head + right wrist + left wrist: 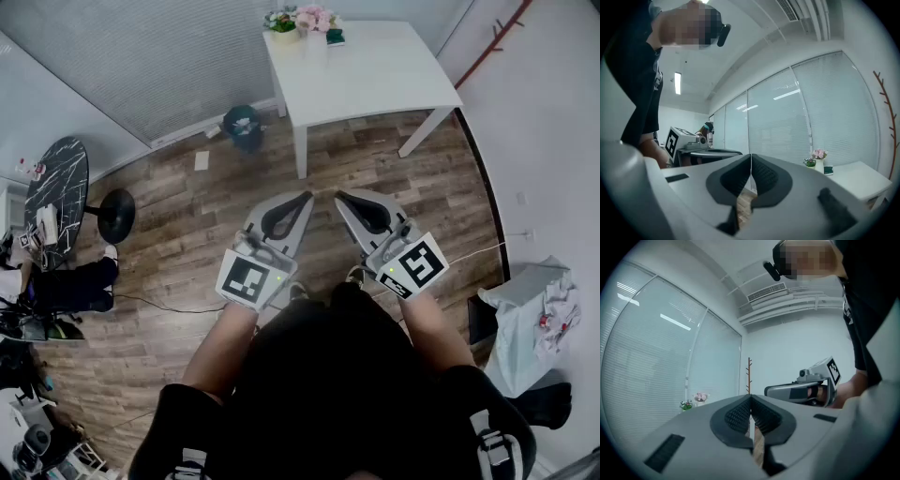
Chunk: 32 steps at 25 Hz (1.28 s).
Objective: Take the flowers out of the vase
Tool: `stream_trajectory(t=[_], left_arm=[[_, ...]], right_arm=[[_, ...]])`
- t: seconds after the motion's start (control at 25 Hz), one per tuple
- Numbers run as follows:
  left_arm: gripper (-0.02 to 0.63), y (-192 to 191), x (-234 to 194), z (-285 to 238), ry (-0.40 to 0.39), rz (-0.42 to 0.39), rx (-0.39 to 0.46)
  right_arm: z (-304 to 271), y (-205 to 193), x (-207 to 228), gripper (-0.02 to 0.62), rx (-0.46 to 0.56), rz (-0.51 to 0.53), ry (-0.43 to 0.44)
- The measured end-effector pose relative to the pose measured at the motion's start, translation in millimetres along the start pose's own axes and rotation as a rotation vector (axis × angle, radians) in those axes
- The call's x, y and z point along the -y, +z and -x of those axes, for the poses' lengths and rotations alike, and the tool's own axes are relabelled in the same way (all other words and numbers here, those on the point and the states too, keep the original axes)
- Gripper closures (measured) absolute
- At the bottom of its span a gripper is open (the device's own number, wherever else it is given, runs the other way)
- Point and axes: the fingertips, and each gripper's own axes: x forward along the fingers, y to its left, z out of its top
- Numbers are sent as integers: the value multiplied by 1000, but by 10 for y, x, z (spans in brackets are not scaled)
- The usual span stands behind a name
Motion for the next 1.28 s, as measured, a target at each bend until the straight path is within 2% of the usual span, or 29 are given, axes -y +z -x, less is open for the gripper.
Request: stream_trajectory(t=[0.44,0.84,1.0,1.28], left_arm=[[594,13,-64,30,5,-2,12],[594,-46,-299,68,9,19,3],[594,-73,-403,-78,18,24,-6],[594,-87,-693,-625,53,28,-15]], right_arm=[[-67,-16,-2,572,-2,3,-4],[-214,-18,75,569,13,-12,-54],[-275,-43,257,569,9,-19,-45],[-509,-17,865,569,19,-19,3]])
